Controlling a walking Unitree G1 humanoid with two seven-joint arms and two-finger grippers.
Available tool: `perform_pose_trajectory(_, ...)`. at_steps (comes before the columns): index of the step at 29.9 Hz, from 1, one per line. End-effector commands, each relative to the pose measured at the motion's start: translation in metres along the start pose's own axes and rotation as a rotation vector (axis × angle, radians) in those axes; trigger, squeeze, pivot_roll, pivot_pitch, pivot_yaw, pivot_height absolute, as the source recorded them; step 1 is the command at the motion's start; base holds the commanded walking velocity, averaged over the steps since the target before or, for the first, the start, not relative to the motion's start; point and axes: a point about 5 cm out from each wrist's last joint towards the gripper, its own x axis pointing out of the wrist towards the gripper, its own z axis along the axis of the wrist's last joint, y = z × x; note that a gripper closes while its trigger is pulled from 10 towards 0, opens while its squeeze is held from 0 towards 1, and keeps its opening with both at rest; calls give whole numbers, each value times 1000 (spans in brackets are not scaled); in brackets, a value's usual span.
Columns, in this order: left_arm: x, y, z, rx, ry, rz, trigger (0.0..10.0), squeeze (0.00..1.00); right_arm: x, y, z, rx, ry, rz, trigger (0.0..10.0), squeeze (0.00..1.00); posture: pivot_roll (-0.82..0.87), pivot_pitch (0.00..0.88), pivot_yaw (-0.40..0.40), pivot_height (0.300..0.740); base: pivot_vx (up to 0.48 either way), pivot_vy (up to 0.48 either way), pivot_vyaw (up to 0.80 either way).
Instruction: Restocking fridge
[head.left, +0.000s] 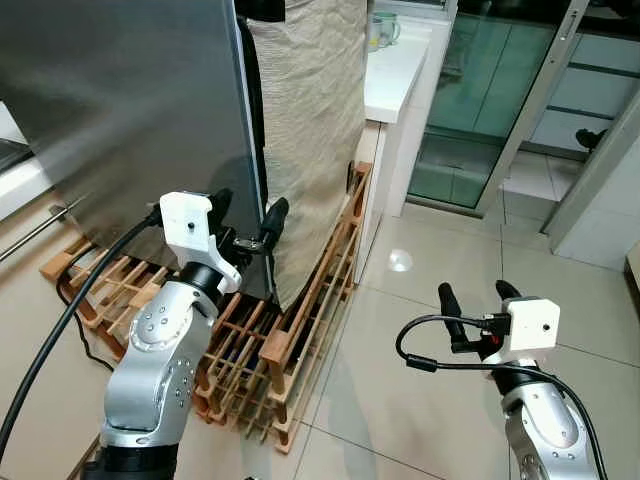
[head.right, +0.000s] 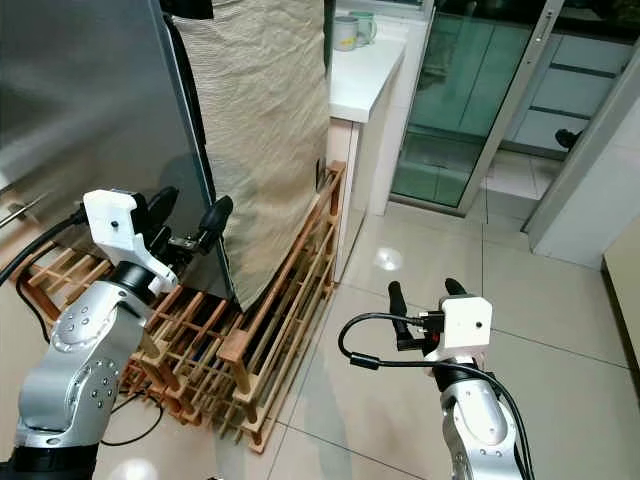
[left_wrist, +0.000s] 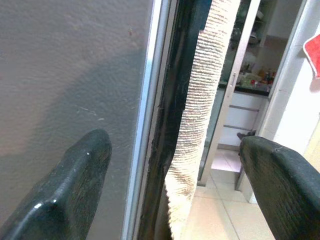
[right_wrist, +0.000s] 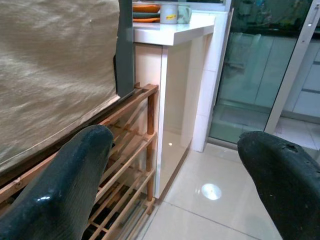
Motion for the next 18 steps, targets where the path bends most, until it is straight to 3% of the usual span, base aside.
perform_pose_trajectory(1,3,-2,2,5,-4,-11,10000,0,2,-3,2,-1,-14,-1,10000,0,-101,0,16,740,0,0,0)
perform_pose_trajectory(7,5,-4,-3,25,19,-15,10000,0,3,-1,1,7,-13,18,10000,0,-109,0,21,740,0,0,0)
perform_pose_trajectory(14,6,-8,-2,11,17,-32,10000,0,6,21,8,24,-16,230,10000,0,-115,0,23,740,0,0,0)
perform_pose_trajectory(18,3,-12,-1,6,15,-63,10000,0,7,24,13,20,-22,271,10000,0,-110,0,18,740,0,0,0)
